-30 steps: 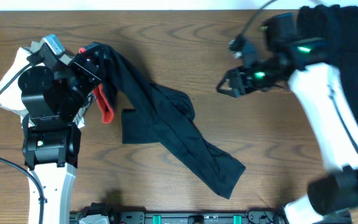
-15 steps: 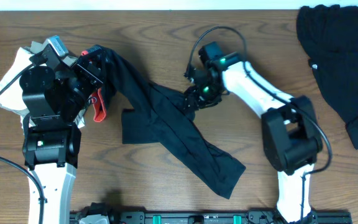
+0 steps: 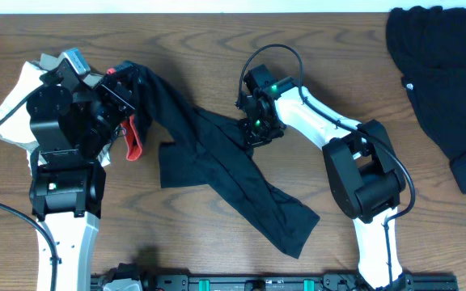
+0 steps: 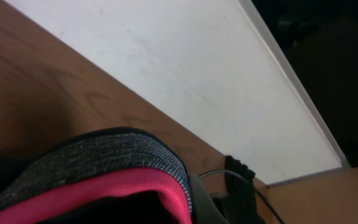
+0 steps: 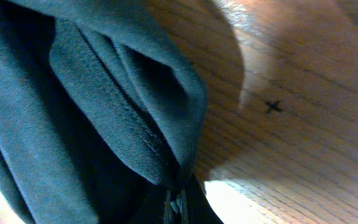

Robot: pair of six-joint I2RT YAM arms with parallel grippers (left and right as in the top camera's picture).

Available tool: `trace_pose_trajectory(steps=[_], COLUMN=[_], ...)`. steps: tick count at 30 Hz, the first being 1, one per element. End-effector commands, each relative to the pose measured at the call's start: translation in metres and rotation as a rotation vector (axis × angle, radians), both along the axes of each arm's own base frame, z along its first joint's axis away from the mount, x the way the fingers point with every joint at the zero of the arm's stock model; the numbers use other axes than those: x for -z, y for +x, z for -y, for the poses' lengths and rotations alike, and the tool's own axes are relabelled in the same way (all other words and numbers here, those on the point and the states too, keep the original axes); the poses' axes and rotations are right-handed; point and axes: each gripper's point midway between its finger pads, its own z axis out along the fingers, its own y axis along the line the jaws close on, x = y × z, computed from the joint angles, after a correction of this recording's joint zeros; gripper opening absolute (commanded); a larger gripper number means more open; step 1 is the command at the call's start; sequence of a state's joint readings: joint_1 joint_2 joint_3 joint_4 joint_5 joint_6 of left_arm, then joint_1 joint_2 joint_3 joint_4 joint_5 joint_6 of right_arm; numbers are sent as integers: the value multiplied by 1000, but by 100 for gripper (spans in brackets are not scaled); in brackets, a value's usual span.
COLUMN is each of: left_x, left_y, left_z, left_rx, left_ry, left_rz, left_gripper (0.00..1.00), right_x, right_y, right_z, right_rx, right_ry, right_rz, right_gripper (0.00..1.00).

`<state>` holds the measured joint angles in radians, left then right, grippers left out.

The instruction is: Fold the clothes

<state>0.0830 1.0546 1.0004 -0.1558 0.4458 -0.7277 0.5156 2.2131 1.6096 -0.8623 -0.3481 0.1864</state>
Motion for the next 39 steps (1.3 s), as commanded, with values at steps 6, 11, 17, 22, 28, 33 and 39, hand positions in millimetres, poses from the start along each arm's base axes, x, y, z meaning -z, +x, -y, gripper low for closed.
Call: trace_pose_trajectory(steps=[6,11,17,22,28,33,39], left_x=[-1,7,12,21,29,29,29], left_y=[-8,-11,-12,-13,-13,-13,-13], left_z=[4,4,4,4,4,4,4], left_rx=[40,47,50,52,54,54,59], left_ry=[64,79,84,80,76,77,90], left_rz=[2,-27,-46,-82,-117,-116,-111], left_gripper=[6,6,6,6,6,6,6], right_x=[-52,-193,-250,-207,-165,-145,-133], right_y=[65,121,123,100,82,71,47], right_z=[119,231,278,281,278,278,235], right_rx=[200,529,679,638,597,581,337], right_ry=[-484,-653,-510,-492,-519,-529,-320], right_rz=[268,566,614,413,298,244,115], right_gripper=[1,1,13,22,24,24,26])
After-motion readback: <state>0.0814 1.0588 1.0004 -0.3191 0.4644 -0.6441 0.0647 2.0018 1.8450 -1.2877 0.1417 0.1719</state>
